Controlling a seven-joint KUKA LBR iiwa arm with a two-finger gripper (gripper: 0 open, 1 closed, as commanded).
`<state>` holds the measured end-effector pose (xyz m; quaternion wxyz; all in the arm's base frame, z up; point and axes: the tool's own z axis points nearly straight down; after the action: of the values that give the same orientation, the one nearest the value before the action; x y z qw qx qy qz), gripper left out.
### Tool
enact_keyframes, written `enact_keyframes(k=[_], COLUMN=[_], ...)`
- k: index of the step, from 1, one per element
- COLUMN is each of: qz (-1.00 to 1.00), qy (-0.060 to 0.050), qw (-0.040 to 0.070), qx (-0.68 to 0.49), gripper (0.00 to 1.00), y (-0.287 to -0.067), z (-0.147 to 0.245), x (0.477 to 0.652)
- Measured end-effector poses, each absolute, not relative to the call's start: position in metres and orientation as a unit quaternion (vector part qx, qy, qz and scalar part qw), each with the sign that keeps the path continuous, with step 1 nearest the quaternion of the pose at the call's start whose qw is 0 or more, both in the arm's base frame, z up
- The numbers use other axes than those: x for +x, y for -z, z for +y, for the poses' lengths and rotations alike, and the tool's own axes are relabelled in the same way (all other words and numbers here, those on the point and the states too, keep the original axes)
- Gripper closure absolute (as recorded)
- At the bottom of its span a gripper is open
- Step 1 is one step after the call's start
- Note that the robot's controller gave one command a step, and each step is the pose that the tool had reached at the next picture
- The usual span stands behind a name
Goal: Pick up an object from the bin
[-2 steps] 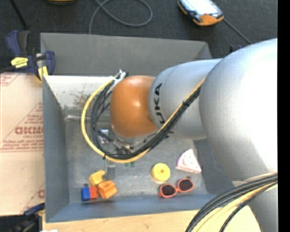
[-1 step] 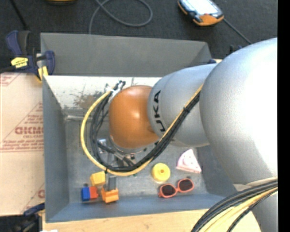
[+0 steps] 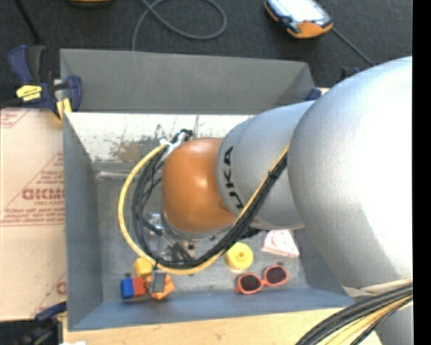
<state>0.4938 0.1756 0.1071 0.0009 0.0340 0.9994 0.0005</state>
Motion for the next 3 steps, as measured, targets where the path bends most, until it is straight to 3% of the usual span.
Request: enact_keyframes(k=[1, 2, 3], qz=[1.0, 0.987, 0.987], qy=[-0.003, -0.004, -0.004], qw=[0.002, 0.005, 0.005], qx=[0.02, 0.159, 0.159], gripper=[0.0, 1.0, 1.0], y=[-0.0759, -0.0742, -0.0742], z=[0.1619, 0.1544, 0.1543], x=[0.4813, 0.4764, 0.4764])
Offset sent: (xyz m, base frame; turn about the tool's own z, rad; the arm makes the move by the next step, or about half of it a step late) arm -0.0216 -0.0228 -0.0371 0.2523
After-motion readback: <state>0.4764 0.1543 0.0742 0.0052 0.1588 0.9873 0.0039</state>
